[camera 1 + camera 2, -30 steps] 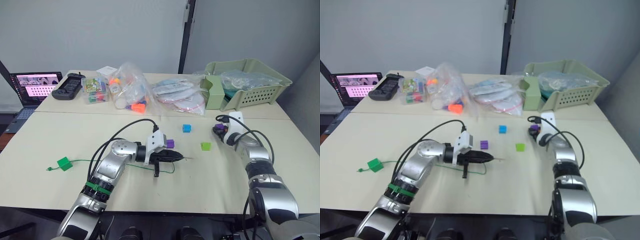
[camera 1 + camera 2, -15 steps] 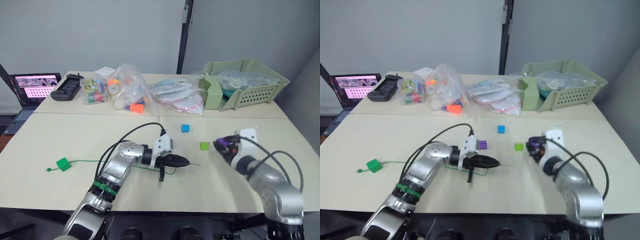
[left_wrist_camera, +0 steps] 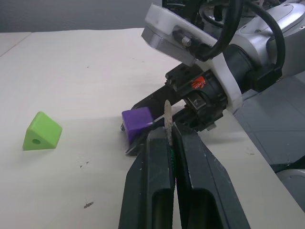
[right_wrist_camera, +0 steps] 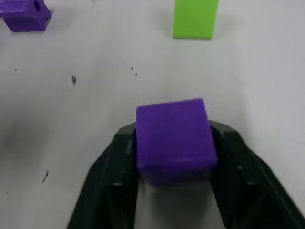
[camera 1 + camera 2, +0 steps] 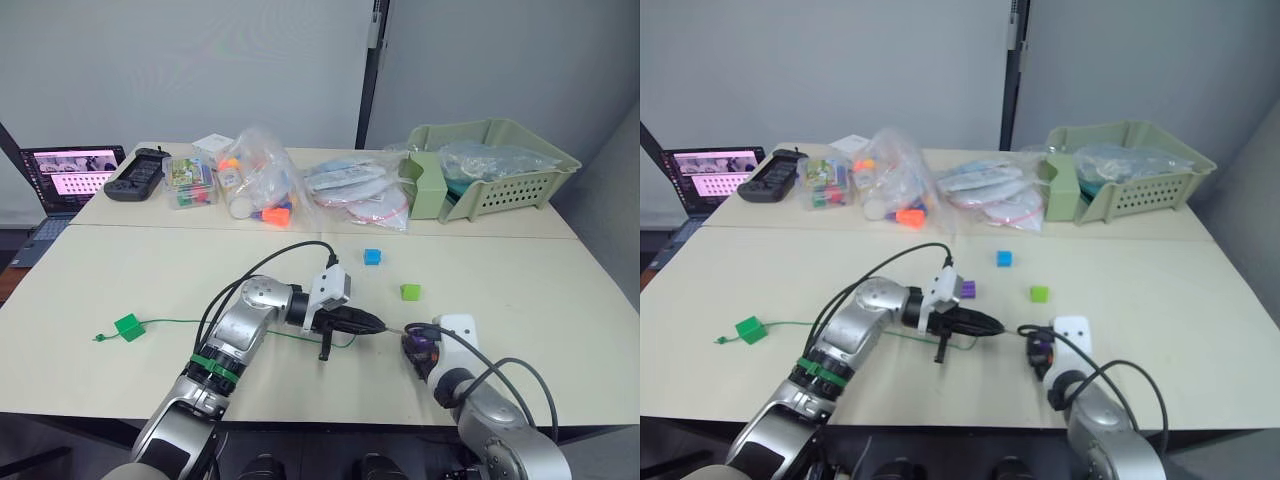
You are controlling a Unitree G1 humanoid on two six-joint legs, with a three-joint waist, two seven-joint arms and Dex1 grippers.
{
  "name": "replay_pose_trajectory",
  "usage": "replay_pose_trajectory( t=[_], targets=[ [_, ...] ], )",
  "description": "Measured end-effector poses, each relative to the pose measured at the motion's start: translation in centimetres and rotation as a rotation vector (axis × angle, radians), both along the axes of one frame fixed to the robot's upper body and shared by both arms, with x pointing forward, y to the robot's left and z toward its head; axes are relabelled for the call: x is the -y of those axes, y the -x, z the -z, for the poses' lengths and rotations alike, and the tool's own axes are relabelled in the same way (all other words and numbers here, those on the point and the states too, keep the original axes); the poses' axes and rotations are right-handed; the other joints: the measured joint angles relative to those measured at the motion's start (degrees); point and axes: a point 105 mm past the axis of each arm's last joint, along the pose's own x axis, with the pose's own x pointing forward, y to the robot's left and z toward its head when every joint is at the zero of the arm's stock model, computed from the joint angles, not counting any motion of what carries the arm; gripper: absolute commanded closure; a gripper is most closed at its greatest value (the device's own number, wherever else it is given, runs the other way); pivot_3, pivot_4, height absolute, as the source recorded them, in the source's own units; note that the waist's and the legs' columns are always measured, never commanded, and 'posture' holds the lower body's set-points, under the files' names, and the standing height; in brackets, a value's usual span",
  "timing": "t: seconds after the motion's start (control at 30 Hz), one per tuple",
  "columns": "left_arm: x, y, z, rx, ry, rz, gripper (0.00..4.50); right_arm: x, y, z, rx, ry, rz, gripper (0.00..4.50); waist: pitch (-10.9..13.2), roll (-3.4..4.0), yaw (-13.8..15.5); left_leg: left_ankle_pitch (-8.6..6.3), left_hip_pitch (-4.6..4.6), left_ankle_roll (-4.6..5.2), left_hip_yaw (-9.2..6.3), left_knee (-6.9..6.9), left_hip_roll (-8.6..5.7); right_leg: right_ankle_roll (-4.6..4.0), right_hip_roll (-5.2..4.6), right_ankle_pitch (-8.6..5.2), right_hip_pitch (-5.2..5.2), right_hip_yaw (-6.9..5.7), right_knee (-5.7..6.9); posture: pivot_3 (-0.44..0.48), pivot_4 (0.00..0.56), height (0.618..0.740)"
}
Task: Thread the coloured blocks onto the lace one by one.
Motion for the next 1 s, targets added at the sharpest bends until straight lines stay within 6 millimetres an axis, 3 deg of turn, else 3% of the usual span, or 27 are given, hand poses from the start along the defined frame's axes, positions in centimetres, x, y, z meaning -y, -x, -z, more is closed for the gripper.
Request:
replay_pose_trajectory(
  t=[0.1,0.13,0.3,0.47,0.67,0.8,1.0],
  targets=[
    [-0.2,0.0,0.1,-0.001,-0.005,-0.004,4.5,0.1,0.4,-0.2,-0.005,-0.026,-0.017,0.18,0.0,0.0,0.18,0.0,-0.02,0.0,0.0,0.02,-0.01,0.0,-0.02,0.0,0.02,0.0,-0.02,0.0,0.15,0.732],
    [-0.3,-0.1,0.1,-0.001,-0.007,-0.006,4.5,0.2,0.6,-0.3,-0.012,-0.027,-0.046,0.03,0.0,0.0,0.24,0.0,-0.03,0.0,0.0,0.03,-0.03,0.01,-0.04,0.0,0.03,0.0,-0.03,0.0,0.15,0.732],
    [-0.4,-0.2,0.2,0.001,-0.009,-0.018,4.5,2.3,2.1,-1.5,-0.051,0.106,-0.254,0.03,0.01,-0.01,0.15,0.0,-0.01,0.0,0.0,0.03,-0.06,0.03,-0.06,-0.01,0.07,-0.01,-0.07,0.0,0.15,0.732],
    [-1.5,-0.4,1.2,-0.024,-0.018,-0.076,4.5,5.0,3.7,-3.9,-0.16,0.401,-0.686,0.03,0.06,0.06,-0.36,-0.01,0.14,0.01,0.03,-0.02,-0.08,0.05,-0.04,-0.03,0.18,0.05,-0.11,0.0,0.15,0.732],
    [-2.3,-0.1,2.4,-0.009,-0.066,-0.114,4.5,6.0,1.3,-4.8,-0.165,0.593,-0.974,0.03,0.09,-0.13,-0.09,0.0,0.14,0.01,-0.01,-0.01,0.02,0.01,0.07,-0.03,0.16,0.04,-0.12,0.0,0.15,0.732],
    [-2.5,0.0,2.9,-0.004,-0.074,-0.141,4.5,4.7,-1.7,-6.2,-0.083,0.681,-1.14,0.03,0.11,-0.11,-0.08,0.0,0.1,0.01,0.03,-0.01,0.01,0.01,0.05,-0.02,0.11,0.06,-0.11,0.0,0.15,0.732],
    [-2.6,-0.1,2.7,0.016,-0.07,-0.175,4.5,3.2,-2.9,-4.6,-0.108,0.725,-1.329,0.03,0.1,-0.1,0.89,-0.01,-0.02,0.01,0.07,0.04,-0.05,0.01,-0.05,-0.02,0.03,0.02,-0.09,0.0,0.15,0.732]
  ],
)
